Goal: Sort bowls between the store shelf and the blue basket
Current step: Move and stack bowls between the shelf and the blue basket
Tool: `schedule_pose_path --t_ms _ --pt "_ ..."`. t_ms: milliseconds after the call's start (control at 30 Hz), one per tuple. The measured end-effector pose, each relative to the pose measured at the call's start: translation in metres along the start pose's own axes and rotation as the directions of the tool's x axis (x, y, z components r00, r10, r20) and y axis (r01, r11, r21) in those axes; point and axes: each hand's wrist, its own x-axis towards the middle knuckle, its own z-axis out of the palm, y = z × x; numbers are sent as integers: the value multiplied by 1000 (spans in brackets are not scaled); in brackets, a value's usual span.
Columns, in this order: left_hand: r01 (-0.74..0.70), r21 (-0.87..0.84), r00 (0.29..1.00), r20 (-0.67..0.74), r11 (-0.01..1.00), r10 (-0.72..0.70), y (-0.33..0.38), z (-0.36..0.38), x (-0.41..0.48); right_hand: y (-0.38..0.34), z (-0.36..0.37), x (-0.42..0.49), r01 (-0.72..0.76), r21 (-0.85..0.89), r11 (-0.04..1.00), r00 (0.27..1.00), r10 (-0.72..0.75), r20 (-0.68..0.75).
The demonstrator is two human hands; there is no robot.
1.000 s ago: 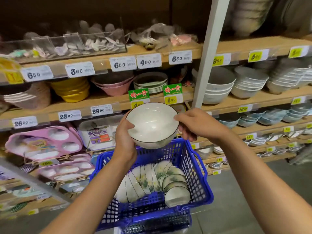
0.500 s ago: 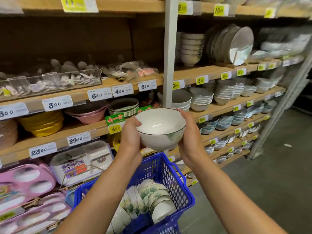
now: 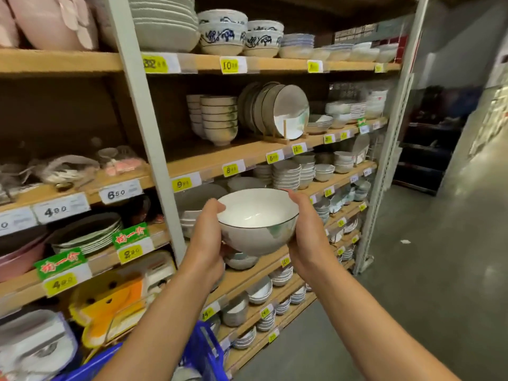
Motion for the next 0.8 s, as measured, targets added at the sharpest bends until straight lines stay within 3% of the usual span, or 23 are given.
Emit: schedule_pose_path --t_ms 367,600,800 --pt "-32 -22 999 20 999 33 -12 124 54 -57 -81 86 29 29 999 999 -29 -21" --pt "-18 -54 1000 19 998 19 -25 157 107 -58 -94 141 24 128 992 995 -11 -95" --pt "-56 -101 998 17 993 58 -23 171 171 -61 -83 208 39 122 992 999 -34 -42"
